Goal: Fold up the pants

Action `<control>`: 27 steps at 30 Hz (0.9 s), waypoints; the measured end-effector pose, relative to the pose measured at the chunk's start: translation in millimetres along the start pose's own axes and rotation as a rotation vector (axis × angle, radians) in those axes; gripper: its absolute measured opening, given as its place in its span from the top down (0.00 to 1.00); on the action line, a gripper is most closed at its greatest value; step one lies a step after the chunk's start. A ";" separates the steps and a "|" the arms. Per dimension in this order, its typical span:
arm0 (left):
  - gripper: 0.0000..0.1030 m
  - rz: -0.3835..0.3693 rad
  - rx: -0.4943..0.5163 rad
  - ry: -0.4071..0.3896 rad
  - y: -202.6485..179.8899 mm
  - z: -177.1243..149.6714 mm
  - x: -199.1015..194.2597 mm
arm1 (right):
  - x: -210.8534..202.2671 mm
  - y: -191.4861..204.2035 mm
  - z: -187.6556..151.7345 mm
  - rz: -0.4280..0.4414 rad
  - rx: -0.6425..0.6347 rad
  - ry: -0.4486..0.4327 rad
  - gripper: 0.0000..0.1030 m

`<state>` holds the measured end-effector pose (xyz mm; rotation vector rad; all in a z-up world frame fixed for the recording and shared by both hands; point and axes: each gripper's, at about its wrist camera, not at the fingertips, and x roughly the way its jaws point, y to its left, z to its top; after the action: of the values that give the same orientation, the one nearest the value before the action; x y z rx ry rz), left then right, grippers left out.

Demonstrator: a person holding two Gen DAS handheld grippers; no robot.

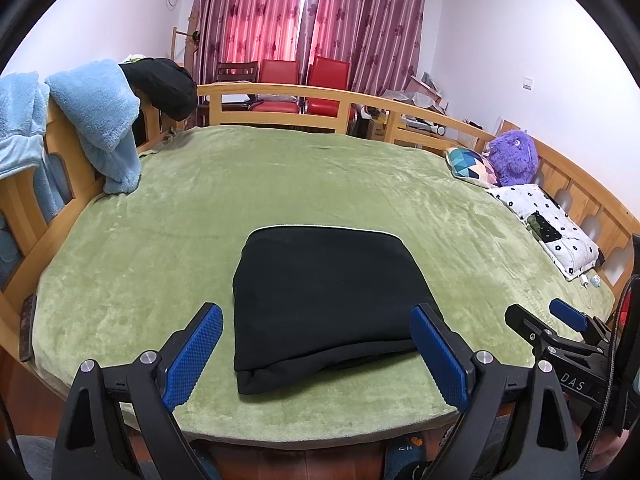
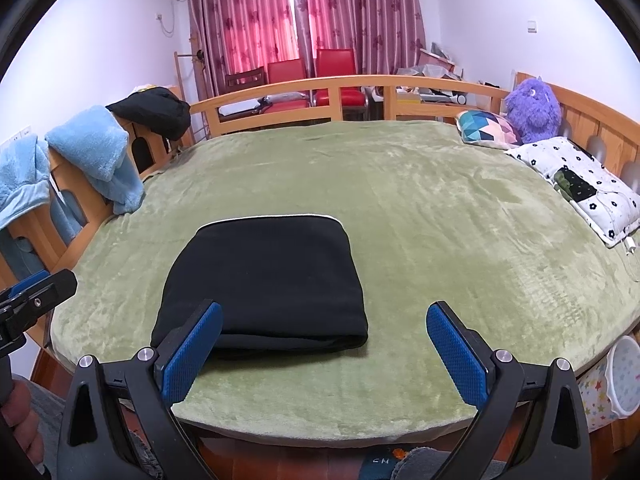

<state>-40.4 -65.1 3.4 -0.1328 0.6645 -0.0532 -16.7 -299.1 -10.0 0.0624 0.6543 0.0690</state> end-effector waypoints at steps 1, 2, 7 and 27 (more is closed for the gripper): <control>0.08 -0.002 0.001 -0.001 0.1 0.4 -0.3 | 0.0 -0.3 -0.2 0.001 -0.001 -0.001 0.02; 0.08 -0.003 0.003 -0.001 0.3 0.1 -0.8 | -0.5 -0.1 -0.3 0.002 -0.002 -0.002 0.02; 0.08 -0.009 -0.002 0.000 2.2 0.7 -0.8 | -0.7 0.0 -1.0 -0.003 -0.001 0.000 0.02; 0.08 -0.012 -0.003 -0.004 3.9 1.1 -2.6 | 0.2 -1.2 0.3 -0.006 0.006 0.000 0.02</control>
<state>-41.8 -60.9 5.4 -0.1399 0.6594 -0.0638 -16.2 -300.3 -10.0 0.0665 0.6551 0.0609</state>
